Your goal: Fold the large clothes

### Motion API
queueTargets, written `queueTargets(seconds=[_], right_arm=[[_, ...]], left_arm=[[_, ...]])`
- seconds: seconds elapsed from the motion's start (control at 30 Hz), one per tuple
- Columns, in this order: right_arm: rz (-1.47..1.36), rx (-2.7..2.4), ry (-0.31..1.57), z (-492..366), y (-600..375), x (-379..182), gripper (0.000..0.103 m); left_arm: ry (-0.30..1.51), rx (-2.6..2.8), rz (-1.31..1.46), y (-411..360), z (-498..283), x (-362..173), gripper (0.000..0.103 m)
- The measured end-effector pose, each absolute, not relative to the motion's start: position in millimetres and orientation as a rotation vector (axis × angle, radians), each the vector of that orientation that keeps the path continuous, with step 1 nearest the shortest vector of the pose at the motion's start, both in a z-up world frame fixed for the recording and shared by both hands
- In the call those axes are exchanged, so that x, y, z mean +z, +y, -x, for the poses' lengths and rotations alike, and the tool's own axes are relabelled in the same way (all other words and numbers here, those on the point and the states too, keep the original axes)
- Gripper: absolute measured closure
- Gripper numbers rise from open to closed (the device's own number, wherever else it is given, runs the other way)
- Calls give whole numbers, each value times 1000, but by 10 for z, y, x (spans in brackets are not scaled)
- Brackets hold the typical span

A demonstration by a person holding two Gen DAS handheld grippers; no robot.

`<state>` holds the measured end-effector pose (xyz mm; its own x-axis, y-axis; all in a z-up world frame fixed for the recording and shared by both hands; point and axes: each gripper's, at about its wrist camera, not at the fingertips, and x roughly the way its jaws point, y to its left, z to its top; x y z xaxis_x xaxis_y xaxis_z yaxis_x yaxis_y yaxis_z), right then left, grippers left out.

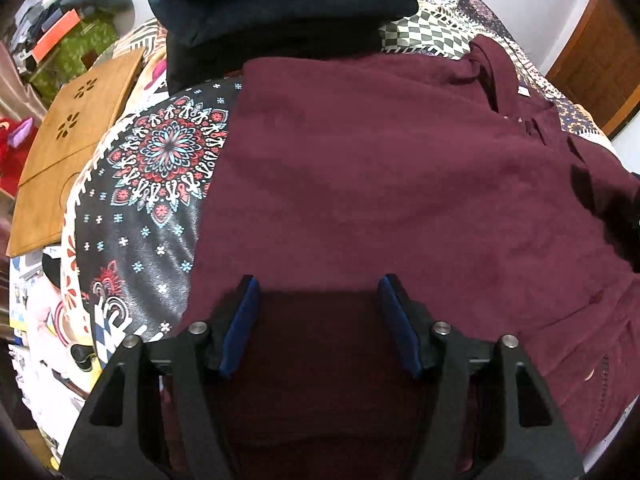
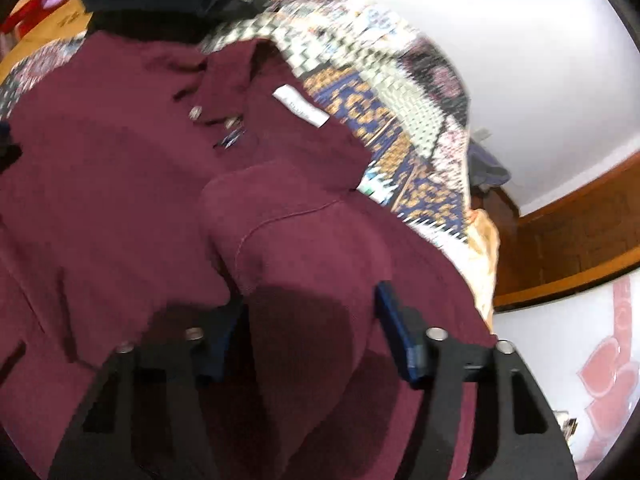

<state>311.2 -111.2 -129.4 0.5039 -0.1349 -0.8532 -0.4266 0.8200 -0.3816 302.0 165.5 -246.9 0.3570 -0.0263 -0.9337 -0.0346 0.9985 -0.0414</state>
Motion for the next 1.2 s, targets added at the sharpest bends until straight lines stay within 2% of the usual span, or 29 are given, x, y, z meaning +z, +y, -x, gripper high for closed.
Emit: queueTargets(seconds=[0.17,0.23,0.4,0.53,0.67,0.73,0.9,1.07,1.2], right_arm=[[313,124,1012,-3063,-1620,-1010,71],[234,97,1002,-3005,-1804,-941,81],[-30,79,1036,-2844,-2365,-935,81],[-130,85,1077,-2702,-2522,-1112,81],[-246,70,1071,-2547,-2702,-1145,73],[-289,45,1061,-2467,-2821,-1110,63],[-355,19,1043,-2366,-3031,-1044,49],[-373,-61,1001,-2203,-3269,-913,48],[-436,-116,975,-2077,-3546,-835,47]], left_arm=[[1186,-6,70,1701,-3013,-2523,36],[1179,-2,67,1704,-2984,-2516,34],[1166,7,83,1721,-2958,-2529,32],[1163,19,78,1711,-2949,-2529,30],[1169,32,76,1718,-2949,-2527,27],[1171,37,72,1717,-2947,-2526,26],[1185,58,67,1702,-2951,-2506,25],[1195,40,73,1627,-2933,-2353,25],[1136,13,48,1465,-2926,-2077,25]])
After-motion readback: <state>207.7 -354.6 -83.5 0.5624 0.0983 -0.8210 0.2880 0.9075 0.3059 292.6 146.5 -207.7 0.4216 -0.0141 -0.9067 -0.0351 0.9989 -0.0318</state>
